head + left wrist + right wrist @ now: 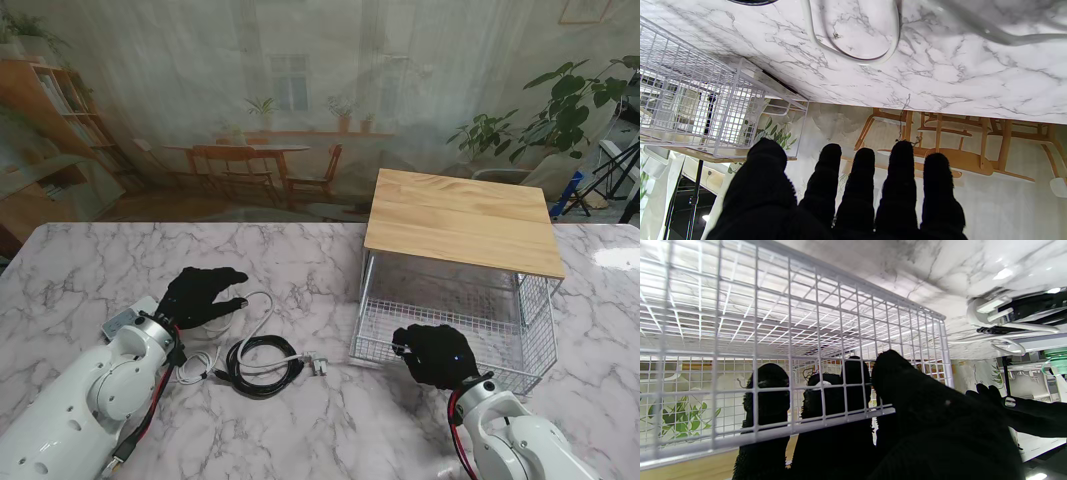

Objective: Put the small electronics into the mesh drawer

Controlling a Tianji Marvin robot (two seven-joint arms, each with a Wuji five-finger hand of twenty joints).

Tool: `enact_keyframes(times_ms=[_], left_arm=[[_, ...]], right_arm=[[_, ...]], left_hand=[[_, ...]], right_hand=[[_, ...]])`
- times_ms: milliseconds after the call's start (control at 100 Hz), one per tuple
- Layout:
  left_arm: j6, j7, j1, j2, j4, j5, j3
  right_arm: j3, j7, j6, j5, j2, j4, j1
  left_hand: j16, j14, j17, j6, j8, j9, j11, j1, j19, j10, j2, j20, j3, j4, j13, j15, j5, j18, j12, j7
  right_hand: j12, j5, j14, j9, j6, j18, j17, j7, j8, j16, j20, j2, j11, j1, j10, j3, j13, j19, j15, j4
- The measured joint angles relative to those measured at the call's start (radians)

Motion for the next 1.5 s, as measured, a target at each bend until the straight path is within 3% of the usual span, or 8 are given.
enact_keyframes(times_ms=[630,720,760,880,970,1220,1350,1500], left_arm=[[0.006,0.002,-0.003,0.002,0.004,0.013,0.005],[0.007,0.0,-0.003,0.002,0.004,0.014,0.008],[0.008,0.0,-0.004,0.002,0.004,0.015,0.008],[0.008,0.0,-0.004,0.003,0.004,0.018,0.009],[0.008,0.0,-0.004,0.003,0.004,0.019,0.009],[0.01,0.003,-0.004,0.003,0.005,0.023,0.008],[0.015,0.004,-0.004,0.003,0.005,0.028,0.007],[0.026,0.004,0.002,0.002,0.002,0.032,-0.004]], right_arm=[[0.032,-0.052,0.005,-0.028,-0.005,-0.028,-0.071],[0.03,-0.026,0.006,-0.027,-0.005,-0.028,-0.07],[0.03,0.006,0.006,-0.028,-0.003,-0.031,-0.069],[0.03,0.04,0.006,-0.068,0.003,-0.038,-0.069],[0.032,0.015,0.005,-0.097,0.005,-0.038,-0.071],[0.106,-0.077,-0.039,-0.1,-0.005,-0.1,-0.127],[0.145,-0.084,-0.054,-0.096,-0.01,-0.173,-0.156],[0.15,-0.084,-0.053,0.0,-0.02,-0.213,-0.145]], left_hand=[[0.0,-0.001,0.0,0.0,0.0,0.0,0.0,0.0,0.0,-0.001,0.004,0.0,0.0,0.0,0.0,0.0,0.0,0.0,0.0,0.0],[0.0,-0.001,0.0,0.0,0.0,0.0,0.0,0.0,0.0,-0.001,0.004,0.0,0.0,0.0,0.0,0.0,0.0,0.0,0.0,0.0],[0.0,-0.001,0.0,0.0,0.0,0.0,0.0,0.0,0.0,-0.001,0.004,0.0,0.0,0.0,0.0,0.0,0.0,0.0,0.0,0.0],[0.0,-0.001,0.0,0.0,0.0,0.0,0.0,0.0,0.0,-0.002,0.004,0.0,0.0,0.0,0.0,0.0,0.0,0.0,0.0,0.0],[0.0,-0.002,0.0,0.0,0.0,0.0,0.0,0.0,0.0,-0.002,0.004,0.0,0.0,0.0,0.0,0.0,0.0,0.0,0.0,0.0],[0.0,-0.002,0.0,0.0,0.0,0.0,0.0,0.0,0.0,-0.002,0.004,0.0,0.0,0.0,0.0,0.0,0.0,0.0,0.0,0.0],[0.0,-0.005,0.0,0.0,0.0,-0.024,-0.009,0.0,0.0,-0.004,0.004,0.0,0.0,0.0,-0.001,0.0,0.0,0.0,0.0,0.0],[-0.019,-0.013,-0.007,0.0,0.0,-0.037,-0.013,0.0,-0.029,0.002,0.004,-0.001,0.0,0.0,-0.015,-0.006,0.0,0.0,0.0,0.0]], right_hand=[[-0.002,0.018,0.021,-0.006,0.002,0.002,-0.028,-0.008,-0.005,0.0,-0.013,-0.008,-0.049,0.0,0.023,0.002,-0.004,-0.034,-0.012,-0.008],[-0.052,-0.074,0.053,-0.106,-0.017,0.01,-0.119,-0.005,-0.126,0.003,-0.031,0.063,-0.143,-0.001,0.065,-0.085,-0.033,-0.106,-0.218,0.016],[-0.087,-0.12,0.07,-0.161,-0.016,0.015,-0.162,-0.017,-0.165,-0.002,-0.034,0.073,-0.186,-0.073,0.076,-0.111,-0.073,-0.139,-0.296,0.03],[-0.213,-0.124,0.194,-0.286,0.019,0.053,-0.31,-0.255,-0.092,-0.179,-0.086,0.084,-0.306,-0.33,0.1,-0.108,-0.145,-0.26,-0.62,0.14],[-0.264,-0.161,0.262,-0.337,0.033,0.067,-0.395,-0.327,-0.061,-0.343,-0.131,0.085,-0.362,-0.413,0.104,-0.123,-0.166,-0.344,-0.835,0.151],[-0.312,-0.186,0.287,-0.385,0.046,0.078,-0.459,-0.379,-0.061,-0.382,-0.167,0.107,-0.405,-0.443,0.114,-0.205,-0.231,-0.426,-0.856,0.161],[-0.374,-0.186,0.295,-0.385,0.046,0.09,-0.479,-0.442,-0.061,-0.392,-0.203,0.13,-0.502,-0.443,0.114,-0.261,-0.287,-0.476,-0.884,0.164],[-0.401,-0.186,0.302,-0.386,0.046,0.091,-0.498,-0.49,-0.076,-0.398,-0.236,0.135,-0.563,-0.443,0.114,-0.296,-0.314,-0.513,-0.882,0.172]])
